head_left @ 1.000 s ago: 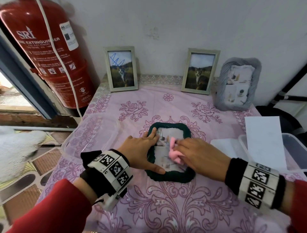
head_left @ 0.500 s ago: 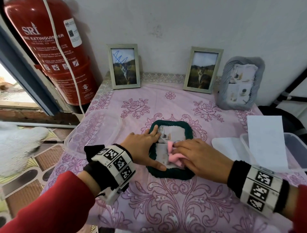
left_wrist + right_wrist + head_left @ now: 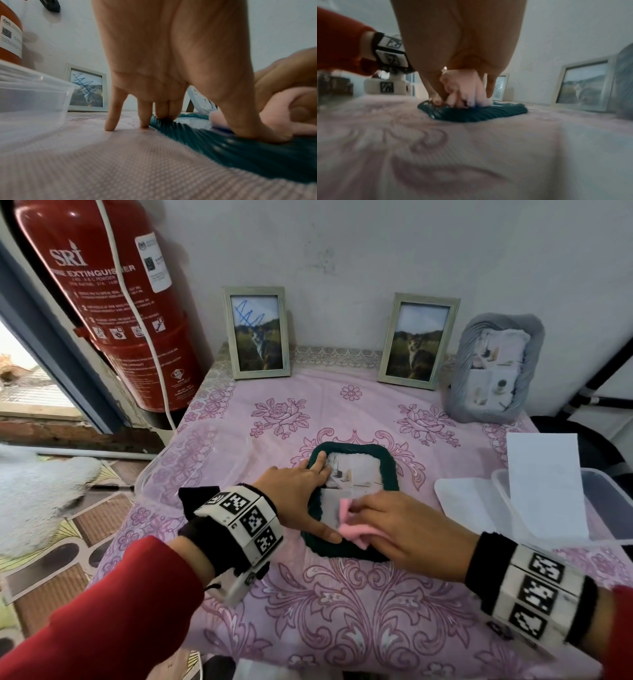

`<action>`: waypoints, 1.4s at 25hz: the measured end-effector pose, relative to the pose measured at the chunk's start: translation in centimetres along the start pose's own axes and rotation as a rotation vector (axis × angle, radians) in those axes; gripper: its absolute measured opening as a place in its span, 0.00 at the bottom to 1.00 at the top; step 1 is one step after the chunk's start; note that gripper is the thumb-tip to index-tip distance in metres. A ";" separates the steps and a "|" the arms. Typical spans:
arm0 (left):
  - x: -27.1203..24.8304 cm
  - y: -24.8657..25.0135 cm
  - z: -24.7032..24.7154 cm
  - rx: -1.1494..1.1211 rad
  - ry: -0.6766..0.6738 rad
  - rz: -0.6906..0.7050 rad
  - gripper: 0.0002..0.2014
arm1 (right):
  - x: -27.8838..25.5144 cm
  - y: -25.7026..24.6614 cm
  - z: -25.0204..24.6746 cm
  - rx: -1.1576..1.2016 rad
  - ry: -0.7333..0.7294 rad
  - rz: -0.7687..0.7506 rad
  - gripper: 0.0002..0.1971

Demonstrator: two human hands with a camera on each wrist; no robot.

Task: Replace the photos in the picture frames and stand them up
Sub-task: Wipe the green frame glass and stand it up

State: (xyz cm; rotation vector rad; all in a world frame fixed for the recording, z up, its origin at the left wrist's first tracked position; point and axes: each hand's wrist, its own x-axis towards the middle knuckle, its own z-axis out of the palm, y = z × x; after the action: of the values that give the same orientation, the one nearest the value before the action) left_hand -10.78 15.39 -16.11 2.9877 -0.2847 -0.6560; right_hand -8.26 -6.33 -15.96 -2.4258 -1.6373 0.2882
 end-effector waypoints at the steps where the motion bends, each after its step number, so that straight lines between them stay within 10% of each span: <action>1: 0.0 0.0 0.0 -0.004 0.000 0.002 0.60 | -0.8 0.5 -0.3 -0.061 -0.013 0.009 0.22; 10: 0.2 -0.1 -0.3 0.022 -0.023 0.018 0.61 | 3.6 4.1 -1.7 -0.145 0.010 0.190 0.12; 35: -0.1 -0.2 -0.4 0.015 -0.015 0.025 0.61 | -0.8 1.5 -0.7 -0.292 -0.019 0.104 0.13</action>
State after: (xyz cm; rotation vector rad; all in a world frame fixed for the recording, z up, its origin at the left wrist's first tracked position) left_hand -10.70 15.63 -15.73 2.9894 -0.3294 -0.6767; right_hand -6.98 -7.68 -15.63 -2.7337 -1.6656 0.0916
